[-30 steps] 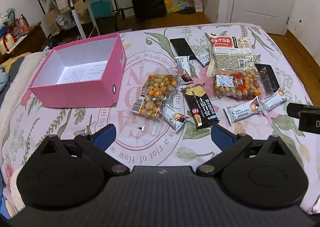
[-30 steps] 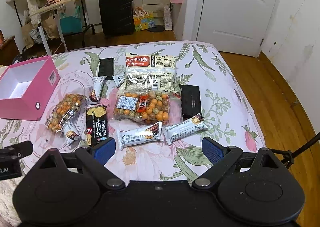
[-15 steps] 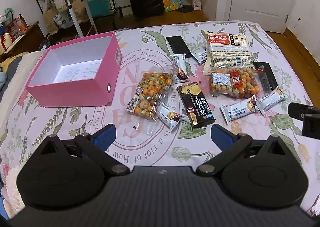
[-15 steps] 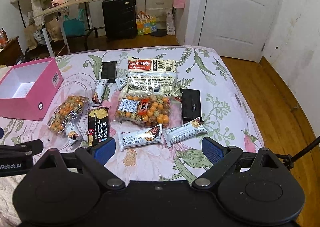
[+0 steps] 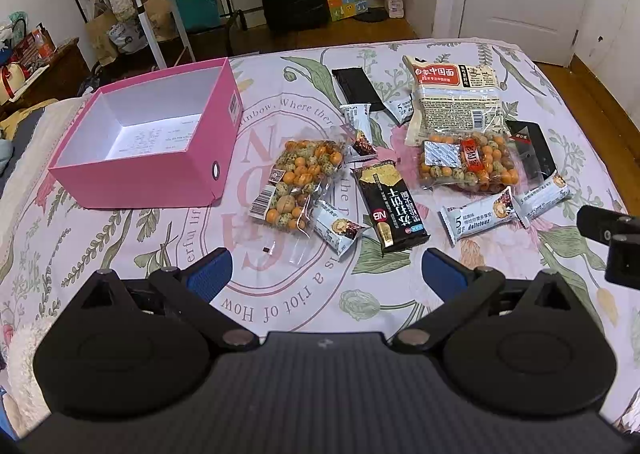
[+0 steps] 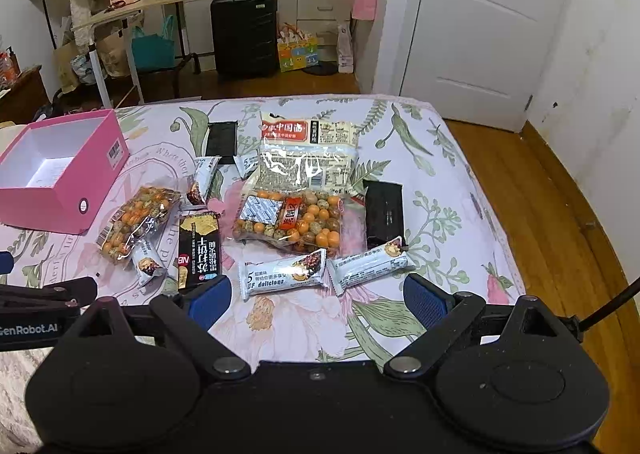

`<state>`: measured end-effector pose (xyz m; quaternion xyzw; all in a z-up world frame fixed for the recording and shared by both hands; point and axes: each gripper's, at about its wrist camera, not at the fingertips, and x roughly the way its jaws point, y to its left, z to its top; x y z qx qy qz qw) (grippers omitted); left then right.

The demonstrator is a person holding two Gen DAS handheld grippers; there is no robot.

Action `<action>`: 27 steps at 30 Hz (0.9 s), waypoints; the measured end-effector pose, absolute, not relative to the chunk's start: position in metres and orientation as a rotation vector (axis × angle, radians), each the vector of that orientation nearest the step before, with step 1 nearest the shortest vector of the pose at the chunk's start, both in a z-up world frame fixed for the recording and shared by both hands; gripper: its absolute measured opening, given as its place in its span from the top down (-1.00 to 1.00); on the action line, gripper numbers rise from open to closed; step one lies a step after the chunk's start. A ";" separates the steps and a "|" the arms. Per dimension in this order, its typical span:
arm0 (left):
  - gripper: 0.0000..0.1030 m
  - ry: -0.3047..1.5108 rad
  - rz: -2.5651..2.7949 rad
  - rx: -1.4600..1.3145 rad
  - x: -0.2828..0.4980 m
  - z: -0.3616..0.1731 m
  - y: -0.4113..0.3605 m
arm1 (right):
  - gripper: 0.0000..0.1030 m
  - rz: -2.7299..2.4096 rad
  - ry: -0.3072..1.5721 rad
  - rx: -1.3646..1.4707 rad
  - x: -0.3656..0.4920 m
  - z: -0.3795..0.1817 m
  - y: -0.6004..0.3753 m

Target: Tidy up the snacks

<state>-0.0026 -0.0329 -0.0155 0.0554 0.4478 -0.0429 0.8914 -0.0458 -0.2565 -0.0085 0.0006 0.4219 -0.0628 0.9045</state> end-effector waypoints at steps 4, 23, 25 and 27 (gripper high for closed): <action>-1.00 0.930 -0.089 0.120 -0.003 -0.018 -0.033 | -0.85 -0.114 0.847 -0.011 -0.050 -0.003 -0.254; -1.00 0.880 -0.095 0.110 -0.007 -0.009 -0.029 | -0.85 -0.126 0.821 -0.042 -0.054 0.000 -0.250; -1.00 0.866 -0.104 0.106 -0.007 -0.007 -0.028 | -0.85 -0.112 0.803 -0.042 -0.056 0.002 -0.250; -0.99 0.851 -0.106 0.086 -0.005 -0.006 -0.025 | -0.85 -0.097 0.775 -0.048 -0.057 0.003 -0.250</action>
